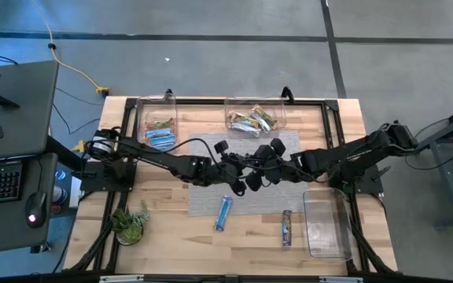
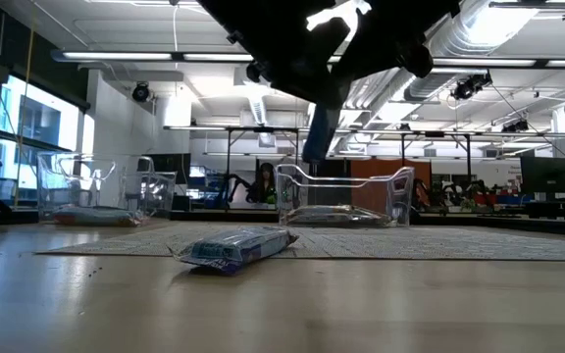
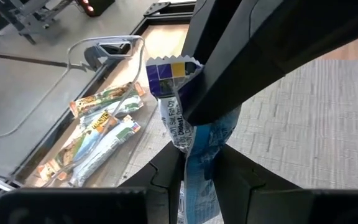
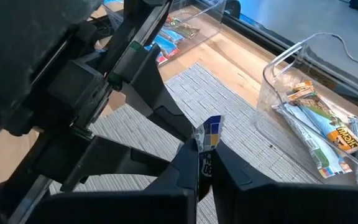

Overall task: Pick and place Granola Bars by type
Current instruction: Put the blue granola bar into the bottom transparent bin

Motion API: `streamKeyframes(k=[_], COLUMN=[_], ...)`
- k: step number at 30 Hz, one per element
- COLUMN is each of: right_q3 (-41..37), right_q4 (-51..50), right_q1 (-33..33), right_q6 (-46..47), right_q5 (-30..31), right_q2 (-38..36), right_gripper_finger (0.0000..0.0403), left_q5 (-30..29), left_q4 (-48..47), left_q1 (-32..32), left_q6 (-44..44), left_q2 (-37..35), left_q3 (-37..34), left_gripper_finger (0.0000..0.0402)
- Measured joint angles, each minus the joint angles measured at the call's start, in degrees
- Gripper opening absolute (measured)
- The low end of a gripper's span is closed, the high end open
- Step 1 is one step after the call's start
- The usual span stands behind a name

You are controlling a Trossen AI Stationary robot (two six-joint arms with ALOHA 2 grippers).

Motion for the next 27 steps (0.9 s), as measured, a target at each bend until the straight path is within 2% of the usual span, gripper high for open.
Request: streamKeyframes(k=[7, 16, 19, 24, 27], right_q3=[0.0, 0.0, 0.0, 0.0, 0.0], right_q4=[-0.3, -1.2, -3.5, -6.0, -9.4], right_q1=[0.0, 0.0, 0.5, 3.8, 6.5], right_q6=[0.0, -0.1, -0.2, 0.1, 1.9], right_q5=[0.4, 2.4, 2.8, 0.4, 0.5], right_q2=[0.0, 0.0, 0.0, -1.2, -4.6], right_gripper_finger=[0.0004, 0.0004, 0.0002, 0.0002, 0.0002], left_q5=[2.0, 4.3, 6.4, 6.8, 7.2], left_q4=[-0.1, 0.3, -0.2, -1.0, -1.9], left_q1=[0.0, 0.0, 0.0, -0.1, -0.1], left_q6=[0.0, -2.9, -2.9, -2.9, -2.8], left_q2=[0.0, 0.0, 0.0, 0.0, 0.0], left_q3=[0.0, 0.0, 0.0, 0.0, 0.0], left_gripper_finger=[0.009, 0.02, 0.0226, 0.0236, 0.0236])
